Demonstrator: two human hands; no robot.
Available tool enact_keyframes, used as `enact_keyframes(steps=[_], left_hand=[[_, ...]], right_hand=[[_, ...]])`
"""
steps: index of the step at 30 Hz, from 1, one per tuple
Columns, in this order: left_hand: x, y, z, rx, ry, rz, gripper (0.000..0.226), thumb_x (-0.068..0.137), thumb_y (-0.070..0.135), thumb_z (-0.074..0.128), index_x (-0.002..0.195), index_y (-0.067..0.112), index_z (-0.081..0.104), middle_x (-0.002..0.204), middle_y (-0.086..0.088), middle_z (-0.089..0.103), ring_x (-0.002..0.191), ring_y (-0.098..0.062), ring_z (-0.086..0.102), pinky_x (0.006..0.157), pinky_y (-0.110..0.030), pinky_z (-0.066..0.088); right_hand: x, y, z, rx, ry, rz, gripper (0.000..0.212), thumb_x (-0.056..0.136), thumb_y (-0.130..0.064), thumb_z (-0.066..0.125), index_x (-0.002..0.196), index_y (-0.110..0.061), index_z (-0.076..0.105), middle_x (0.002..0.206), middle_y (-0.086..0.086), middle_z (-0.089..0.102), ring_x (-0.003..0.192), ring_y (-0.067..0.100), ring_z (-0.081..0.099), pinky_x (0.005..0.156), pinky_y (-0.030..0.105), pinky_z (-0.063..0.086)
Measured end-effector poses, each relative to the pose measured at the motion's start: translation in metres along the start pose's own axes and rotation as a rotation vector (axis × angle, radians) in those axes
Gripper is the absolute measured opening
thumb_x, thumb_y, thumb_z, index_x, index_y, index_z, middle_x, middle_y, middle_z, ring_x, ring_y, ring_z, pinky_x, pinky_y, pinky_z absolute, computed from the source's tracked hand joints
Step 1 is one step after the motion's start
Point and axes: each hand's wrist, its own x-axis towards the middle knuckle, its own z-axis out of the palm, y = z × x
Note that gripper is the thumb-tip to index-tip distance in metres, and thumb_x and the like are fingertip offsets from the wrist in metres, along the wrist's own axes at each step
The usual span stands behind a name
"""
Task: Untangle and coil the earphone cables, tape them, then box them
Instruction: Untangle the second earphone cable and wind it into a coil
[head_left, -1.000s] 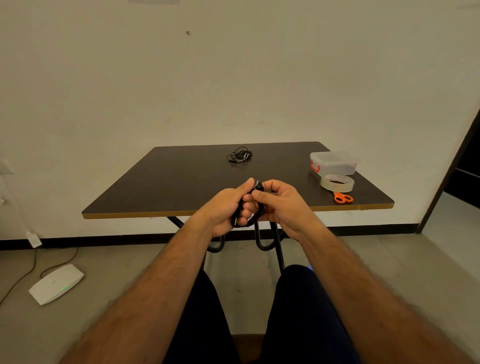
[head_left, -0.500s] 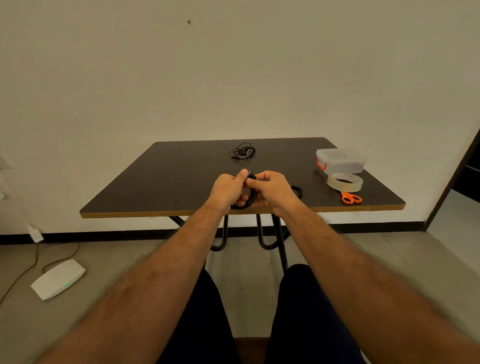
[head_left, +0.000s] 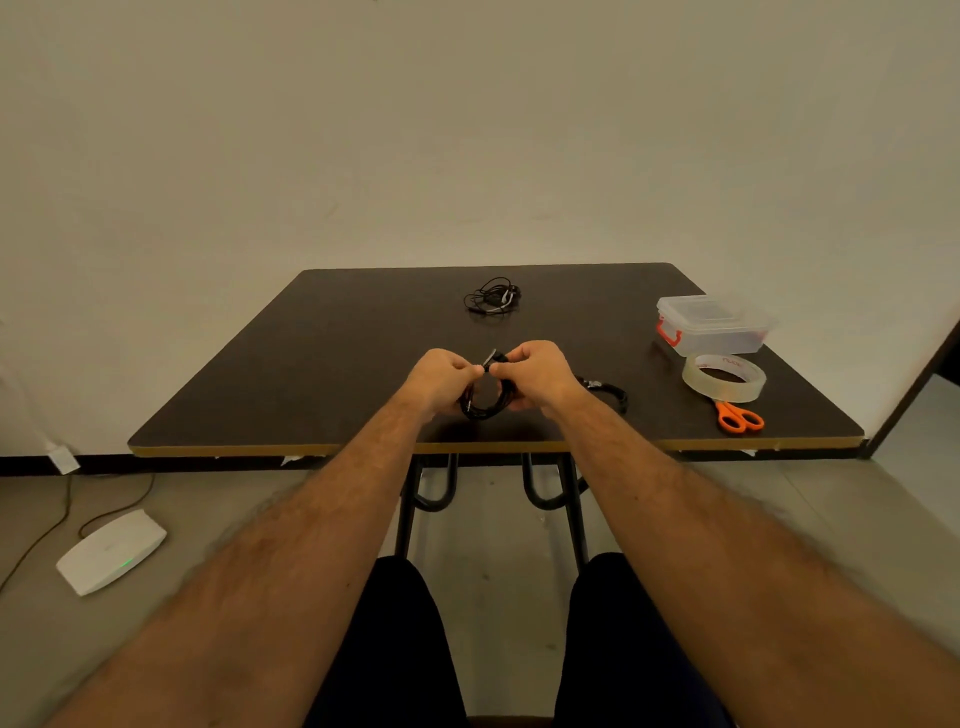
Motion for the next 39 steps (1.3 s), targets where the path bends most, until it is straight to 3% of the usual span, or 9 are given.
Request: enact_keyframes(steps=[6, 11, 15, 19, 26, 34, 39], left_hand=[[0.029, -0.01, 0.0, 0.389, 0.03, 0.021, 0.019, 0.097, 0.032, 0.058, 0.107, 0.024, 0.072, 0.096, 0.005, 0.067, 0.087, -0.011, 0.062, 0.077, -0.032, 0.054], [0.041, -0.021, 0.005, 0.452, 0.048, 0.013, 0.02, 0.097, 0.034, 0.058, 0.108, 0.026, 0.072, 0.093, 0.005, 0.069, 0.083, -0.011, 0.064, 0.074, -0.031, 0.055], [0.044, -0.025, 0.01, 0.473, 0.068, 0.023, 0.017, 0.097, 0.033, 0.058, 0.103, 0.025, 0.072, 0.088, 0.005, 0.068, 0.078, -0.01, 0.064, 0.062, -0.025, 0.05], [0.046, -0.027, 0.013, 0.508, 0.09, 0.035, 0.018, 0.097, 0.034, 0.058, 0.099, 0.024, 0.072, 0.086, 0.004, 0.068, 0.077, -0.01, 0.064, 0.066, -0.027, 0.053], [0.047, -0.028, 0.009, 0.47, 0.099, 0.005, 0.029, 0.098, 0.041, 0.054, 0.085, 0.022, 0.071, 0.079, 0.0, 0.068, 0.072, -0.014, 0.064, 0.062, -0.029, 0.053], [0.042, -0.025, 0.006, 0.407, 0.116, -0.007, 0.033, 0.099, 0.04, 0.052, 0.084, 0.019, 0.07, 0.076, -0.001, 0.067, 0.071, -0.015, 0.064, 0.06, -0.027, 0.047], [0.037, -0.023, 0.005, 0.397, 0.169, 0.012, 0.031, 0.099, 0.04, 0.053, 0.088, 0.018, 0.072, 0.08, 0.0, 0.068, 0.074, -0.012, 0.063, 0.061, -0.026, 0.047]], right_hand=[[0.029, -0.002, 0.004, -0.178, -0.077, 0.025, 0.009, 0.089, -0.019, 0.071, 0.094, -0.016, 0.065, 0.091, 0.008, 0.07, 0.08, 0.018, 0.071, 0.054, 0.027, 0.057], [0.042, -0.001, 0.007, -0.416, -0.108, -0.018, 0.006, 0.092, -0.026, 0.067, 0.09, -0.022, 0.063, 0.091, 0.003, 0.067, 0.084, 0.015, 0.067, 0.061, 0.029, 0.059], [0.052, 0.004, 0.01, -0.561, -0.119, -0.048, 0.008, 0.093, -0.03, 0.066, 0.094, -0.023, 0.065, 0.089, 0.0, 0.068, 0.08, 0.014, 0.066, 0.073, 0.034, 0.06], [0.057, 0.007, 0.013, -0.697, -0.107, -0.089, 0.014, 0.092, -0.035, 0.065, 0.098, -0.023, 0.067, 0.094, -0.001, 0.068, 0.087, 0.013, 0.063, 0.079, 0.035, 0.056], [0.057, 0.008, 0.01, -0.694, -0.087, -0.116, 0.032, 0.094, -0.038, 0.061, 0.118, -0.018, 0.063, 0.109, 0.001, 0.066, 0.095, 0.015, 0.062, 0.085, 0.037, 0.056], [0.049, 0.009, -0.005, -0.585, -0.004, -0.141, 0.017, 0.098, -0.023, 0.055, 0.108, -0.017, 0.068, 0.104, 0.002, 0.068, 0.09, 0.016, 0.065, 0.081, 0.041, 0.06], [0.046, 0.006, -0.013, -0.567, 0.042, -0.196, 0.015, 0.097, -0.019, 0.055, 0.103, -0.019, 0.069, 0.106, -0.001, 0.068, 0.089, 0.011, 0.062, 0.083, 0.035, 0.057]])
